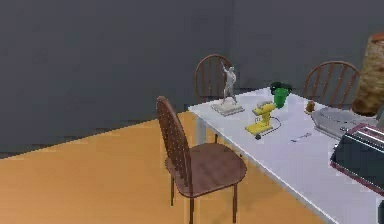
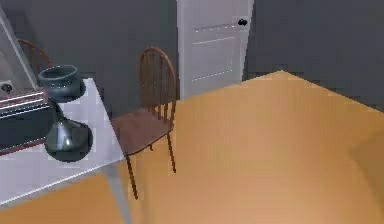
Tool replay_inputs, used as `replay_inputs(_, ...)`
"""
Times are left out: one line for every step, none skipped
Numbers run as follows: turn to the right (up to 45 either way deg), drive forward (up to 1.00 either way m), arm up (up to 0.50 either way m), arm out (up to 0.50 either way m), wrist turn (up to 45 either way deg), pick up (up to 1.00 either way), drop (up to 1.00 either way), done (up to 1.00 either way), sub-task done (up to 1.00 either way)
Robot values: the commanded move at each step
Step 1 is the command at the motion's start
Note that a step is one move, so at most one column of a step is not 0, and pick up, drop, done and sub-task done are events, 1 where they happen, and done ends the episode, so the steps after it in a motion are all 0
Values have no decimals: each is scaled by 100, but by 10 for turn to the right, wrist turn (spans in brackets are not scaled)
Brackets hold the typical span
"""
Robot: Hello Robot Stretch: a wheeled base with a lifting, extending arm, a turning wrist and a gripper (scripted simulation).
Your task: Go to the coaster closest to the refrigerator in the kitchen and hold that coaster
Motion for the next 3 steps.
replay_inputs(-60,0,0,0,0,0,0,0,0)
replay_inputs(0,25,0,0,0,0,0,0,0)
replay_inputs(-450,0,0,0,0,0,0,0,0)
